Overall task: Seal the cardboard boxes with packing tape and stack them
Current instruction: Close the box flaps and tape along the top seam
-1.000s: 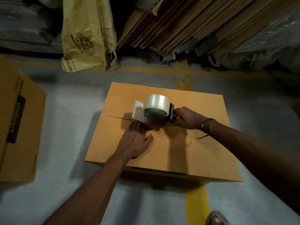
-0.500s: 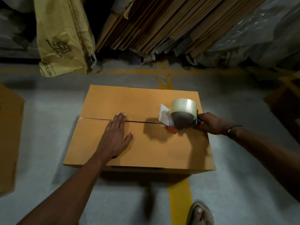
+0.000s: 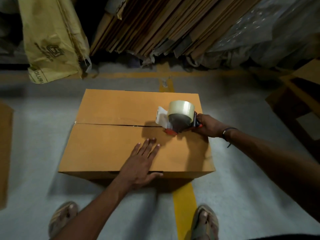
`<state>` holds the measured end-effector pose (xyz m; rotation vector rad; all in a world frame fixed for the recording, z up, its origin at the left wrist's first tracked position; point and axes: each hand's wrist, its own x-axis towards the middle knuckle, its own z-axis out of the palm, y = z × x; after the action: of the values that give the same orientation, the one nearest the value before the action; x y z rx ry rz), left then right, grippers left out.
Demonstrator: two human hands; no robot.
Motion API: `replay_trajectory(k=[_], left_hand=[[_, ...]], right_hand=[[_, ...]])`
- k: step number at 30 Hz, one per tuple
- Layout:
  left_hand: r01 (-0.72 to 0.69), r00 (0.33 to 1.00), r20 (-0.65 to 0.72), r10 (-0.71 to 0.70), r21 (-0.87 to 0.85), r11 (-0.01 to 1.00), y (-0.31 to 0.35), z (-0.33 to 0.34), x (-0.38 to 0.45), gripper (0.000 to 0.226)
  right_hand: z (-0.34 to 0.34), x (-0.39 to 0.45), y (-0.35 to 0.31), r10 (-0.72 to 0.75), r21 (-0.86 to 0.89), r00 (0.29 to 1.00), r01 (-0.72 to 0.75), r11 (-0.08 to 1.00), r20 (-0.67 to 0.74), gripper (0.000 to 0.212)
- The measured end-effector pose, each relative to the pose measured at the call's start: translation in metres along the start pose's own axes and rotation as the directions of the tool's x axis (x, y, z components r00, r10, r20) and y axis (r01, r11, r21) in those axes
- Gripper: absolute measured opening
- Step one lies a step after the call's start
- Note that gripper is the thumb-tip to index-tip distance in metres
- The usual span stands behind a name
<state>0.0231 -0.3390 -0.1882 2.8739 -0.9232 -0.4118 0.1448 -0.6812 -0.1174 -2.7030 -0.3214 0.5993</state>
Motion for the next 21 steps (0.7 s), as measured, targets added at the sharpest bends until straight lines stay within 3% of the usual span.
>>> replay_trajectory(k=[2,12,16,19,21], left_hand=[[-0.029,1.0,0.003,0.029,0.023,0.999,-0.017,-0.001,-0.004,0.106],[-0.133,0.99,0.027,0.135,-0.066,0.989,-0.12,-0.036,-0.04,0.1],[-0.017,0.989,-0.15,-0.015,-0.206,0.978,-0.119,-0.049,-0.016,0.094],[0.128,0.98,-0.113,-0.161,-0.253,0.959,-0.109,-0.05,0.019,0.104],[0.14,0.979,-0.111,-0.17,-0.234,0.962,-0.094,-0.048,0.036,0.106]], right_hand=[[0.006,0.0,-0.012,0.01,-0.014,1.0,-0.01,1.0,-0.019,0.034],[0.035,0.03,-0.08,-0.1,0.0,0.992,0.1,0.995,-0.08,0.029],[0.032,0.036,-0.074,-0.109,0.035,0.993,0.11,0.993,-0.044,0.019],[0.032,0.037,-0.072,-0.127,0.065,0.991,0.13,0.989,-0.035,0.013],[0.032,0.038,-0.071,-0.123,0.06,0.992,0.126,0.99,-0.04,0.014]])
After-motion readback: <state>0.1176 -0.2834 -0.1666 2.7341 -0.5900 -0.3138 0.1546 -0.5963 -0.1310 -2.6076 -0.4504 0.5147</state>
